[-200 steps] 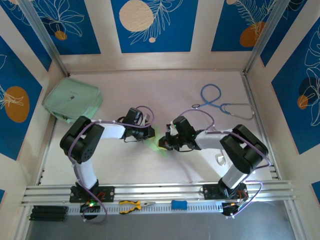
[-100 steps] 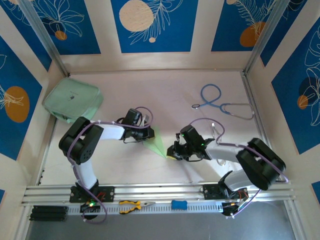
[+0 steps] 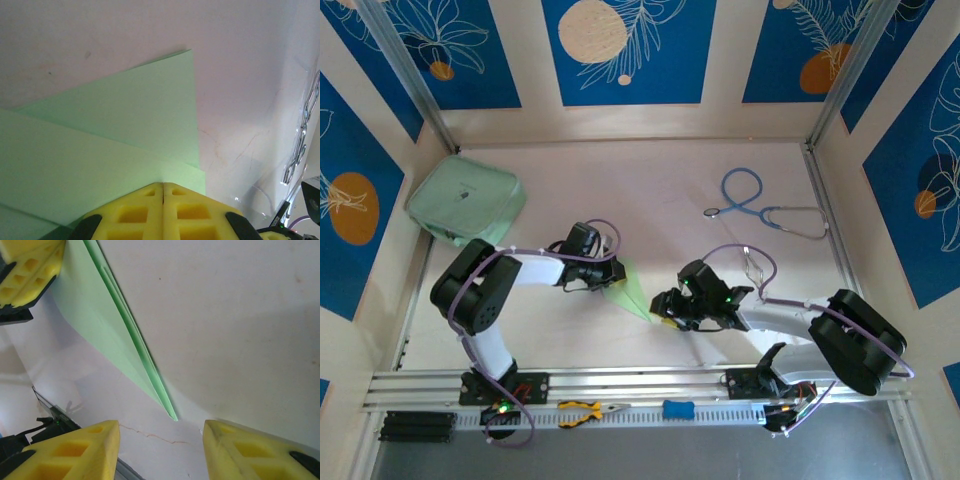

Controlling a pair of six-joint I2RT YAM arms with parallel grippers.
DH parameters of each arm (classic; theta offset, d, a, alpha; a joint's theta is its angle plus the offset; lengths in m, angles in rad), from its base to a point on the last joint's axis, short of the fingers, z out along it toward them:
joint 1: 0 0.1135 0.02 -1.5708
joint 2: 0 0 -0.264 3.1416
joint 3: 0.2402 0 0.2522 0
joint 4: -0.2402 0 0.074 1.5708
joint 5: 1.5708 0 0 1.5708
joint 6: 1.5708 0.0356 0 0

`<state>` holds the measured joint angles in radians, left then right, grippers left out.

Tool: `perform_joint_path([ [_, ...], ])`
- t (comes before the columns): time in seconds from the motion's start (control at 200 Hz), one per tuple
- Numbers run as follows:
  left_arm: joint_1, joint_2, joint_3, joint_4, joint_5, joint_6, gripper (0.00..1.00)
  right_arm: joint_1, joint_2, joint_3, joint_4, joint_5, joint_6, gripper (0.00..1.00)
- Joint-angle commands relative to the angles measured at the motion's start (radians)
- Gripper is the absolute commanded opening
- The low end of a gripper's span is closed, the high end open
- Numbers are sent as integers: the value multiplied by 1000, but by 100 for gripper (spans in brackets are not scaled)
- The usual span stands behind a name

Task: Fold a paper plane with a square sheet of paper (pick it up from the middle)
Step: Fourth fold the wing at the center of the table.

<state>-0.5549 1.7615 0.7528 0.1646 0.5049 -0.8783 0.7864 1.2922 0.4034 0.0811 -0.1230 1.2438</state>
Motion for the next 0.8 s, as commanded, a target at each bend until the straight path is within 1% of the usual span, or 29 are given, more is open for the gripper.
perform_joint_path([
  [0.0, -3, -15, -30, -37, -11, -10, 8, 16, -10, -1, -14, 54, 17, 48],
  [0.1, -2, -11, -36, -17, 2, -15, 8, 18, 2, -1, -7, 66, -3, 48],
  [0.22, -2, -10, -38, -13, 8, -17, 8, 48, -7, -4, 23, 112, -19, 48],
  [0.33, -2, -12, -37, -13, 9, -19, 8, 45, -2, 2, 16, 84, -27, 48],
  [0.545, 4, 2, -17, -13, 27, -16, 8, 34, 11, -10, 30, 51, 14, 47],
  [0.665, 8, 9, -13, -12, 39, -20, 8, 34, 16, -23, 65, 33, 20, 47],
  [0.795, 10, 10, -23, 9, 41, -35, 8, 28, 54, -9, 95, -28, 8, 47],
])
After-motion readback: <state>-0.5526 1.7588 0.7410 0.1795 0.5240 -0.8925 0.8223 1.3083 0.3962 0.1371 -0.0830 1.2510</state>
